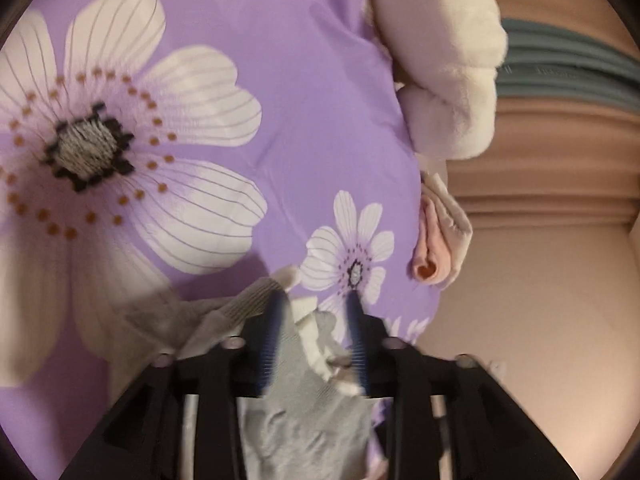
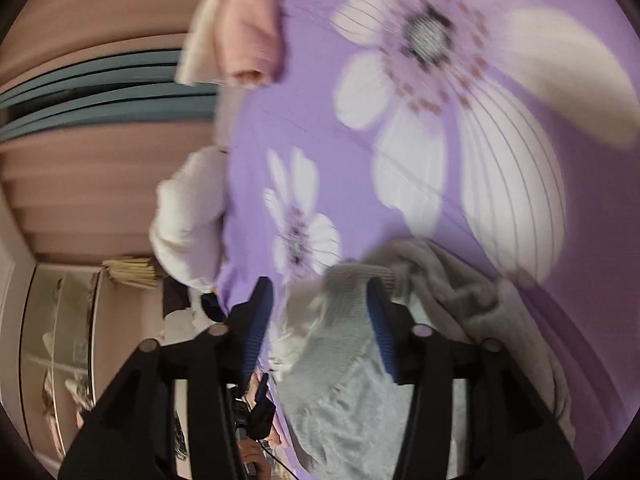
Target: Fold small clothes
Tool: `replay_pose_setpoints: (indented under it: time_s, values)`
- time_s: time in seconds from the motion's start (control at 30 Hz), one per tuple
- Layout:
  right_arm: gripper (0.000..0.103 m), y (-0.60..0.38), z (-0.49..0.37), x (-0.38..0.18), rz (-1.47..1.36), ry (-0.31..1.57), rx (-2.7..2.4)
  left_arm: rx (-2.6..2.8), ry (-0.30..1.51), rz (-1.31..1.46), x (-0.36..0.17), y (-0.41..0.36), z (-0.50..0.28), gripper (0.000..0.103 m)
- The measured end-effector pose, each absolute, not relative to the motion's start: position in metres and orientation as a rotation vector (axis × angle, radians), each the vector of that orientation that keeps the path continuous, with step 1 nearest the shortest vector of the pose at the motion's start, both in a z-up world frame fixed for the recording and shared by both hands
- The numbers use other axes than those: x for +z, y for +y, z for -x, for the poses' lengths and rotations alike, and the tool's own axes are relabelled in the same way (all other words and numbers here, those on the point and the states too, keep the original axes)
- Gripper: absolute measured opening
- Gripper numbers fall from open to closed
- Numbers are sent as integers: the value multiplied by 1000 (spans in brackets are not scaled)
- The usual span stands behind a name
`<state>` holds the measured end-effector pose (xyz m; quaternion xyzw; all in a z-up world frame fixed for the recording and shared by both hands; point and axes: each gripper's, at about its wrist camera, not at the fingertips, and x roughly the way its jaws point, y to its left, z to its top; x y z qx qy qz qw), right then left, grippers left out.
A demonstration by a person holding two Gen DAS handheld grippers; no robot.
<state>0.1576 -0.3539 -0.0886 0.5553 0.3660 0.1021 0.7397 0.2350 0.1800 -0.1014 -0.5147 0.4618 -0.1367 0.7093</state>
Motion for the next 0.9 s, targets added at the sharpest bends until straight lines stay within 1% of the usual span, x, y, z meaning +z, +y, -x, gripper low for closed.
replay_pose_setpoints:
  time_s: [0.03, 0.1, 0.17, 0.23, 0.33, 0.43, 0.47, 0.5, 0.53, 0.57, 0.6, 0.63, 0.73, 0.83, 0.87, 0.9]
  values:
    - [55, -355, -157, -79, -1157, 785, 229, -296, 1027, 1109, -98, 180, -231, 46]
    - [60, -354, -161, -61, -1013, 773, 256, -279, 1043, 1010, -91, 180, -221, 47]
    - [66, -345, -169, -53, -872, 805, 306, -288, 1053, 940, -87, 179, -212, 47]
    - [66, -330, -181, -55, -719, 879, 318, -286, 1069, 846, -84, 174, -202, 47]
    - [66, -313, -195, -65, -467, 941, 234, -306, 1092, 713, -83, 160, -188, 47]
    - [63, -307, -206, -75, -395, 960, 229, -333, 1117, 644, -87, 147, -178, 47]
    - [56, -305, -209, -78, -390, 964, 247, -329, 1124, 610, -88, 144, -176, 47]
    - [44, -302, -210, -79, -377, 965, 257, -326, 1125, 582, -88, 141, -175, 47]
    - [39, -298, -209, -80, -334, 967, 262, -323, 1123, 552, -88, 138, -173, 47]
    - [33, -293, -211, -81, -294, 972, 260, -317, 1122, 522, -89, 136, -173, 47]
    - [23, -289, -211, -84, -247, 984, 255, -316, 1125, 500, -91, 133, -173, 47]
    - [18, -284, -211, -84, -216, 994, 251, -319, 1125, 482, -93, 131, -174, 47]
    - [15, -279, -209, -73, -173, 954, 240, -298, 1124, 452, -99, 127, -178, 47]
    - [13, -293, -208, -60, -216, 864, 131, -257, 1106, 476, -105, 129, -183, 47]
    - [11, -300, -207, -58, -230, 840, 91, -252, 1107, 485, -105, 130, -183, 47]
    - [3, -305, -207, -58, -237, 832, 70, -243, 1108, 487, -107, 129, -184, 47]
